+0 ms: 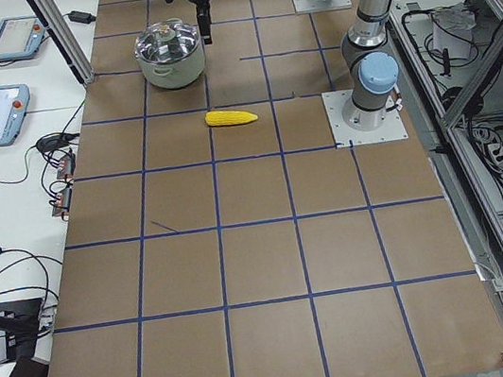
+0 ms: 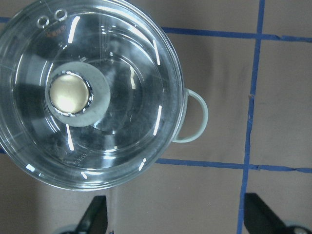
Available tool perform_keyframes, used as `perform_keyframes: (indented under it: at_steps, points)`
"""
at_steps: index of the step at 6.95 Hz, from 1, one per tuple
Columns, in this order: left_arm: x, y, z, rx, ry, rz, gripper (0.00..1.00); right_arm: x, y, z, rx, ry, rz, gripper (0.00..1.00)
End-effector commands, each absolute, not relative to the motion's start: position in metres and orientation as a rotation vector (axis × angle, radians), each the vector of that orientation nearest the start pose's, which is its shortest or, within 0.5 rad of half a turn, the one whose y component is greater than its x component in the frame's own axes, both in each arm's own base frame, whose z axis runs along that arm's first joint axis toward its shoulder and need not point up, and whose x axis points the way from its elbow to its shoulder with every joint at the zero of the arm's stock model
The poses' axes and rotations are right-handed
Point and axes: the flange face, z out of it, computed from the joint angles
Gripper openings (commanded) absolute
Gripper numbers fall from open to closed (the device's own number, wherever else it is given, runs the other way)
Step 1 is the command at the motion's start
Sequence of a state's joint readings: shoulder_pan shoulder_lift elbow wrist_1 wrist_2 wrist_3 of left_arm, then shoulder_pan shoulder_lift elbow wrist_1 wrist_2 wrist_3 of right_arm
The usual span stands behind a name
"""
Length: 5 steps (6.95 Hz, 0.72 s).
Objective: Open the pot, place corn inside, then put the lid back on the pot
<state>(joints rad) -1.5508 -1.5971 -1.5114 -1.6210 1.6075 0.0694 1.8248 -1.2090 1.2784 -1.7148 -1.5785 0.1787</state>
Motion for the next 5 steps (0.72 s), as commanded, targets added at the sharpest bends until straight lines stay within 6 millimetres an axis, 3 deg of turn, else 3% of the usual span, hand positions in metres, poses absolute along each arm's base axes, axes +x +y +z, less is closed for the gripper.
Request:
perform_keyframes:
  at_steps: [1,5]
  points:
    - [-0.119,-0.504,0.5,0.079,3.104,0.026,1.0,0.335,-0.62,0.404,-0.085,3.115,-0.167,0.97]
    - [-0.116,-0.502,0.502,0.079,3.104,0.025,1.0,0.375,-0.628,0.372,-0.094,3.112,-0.192,0.95]
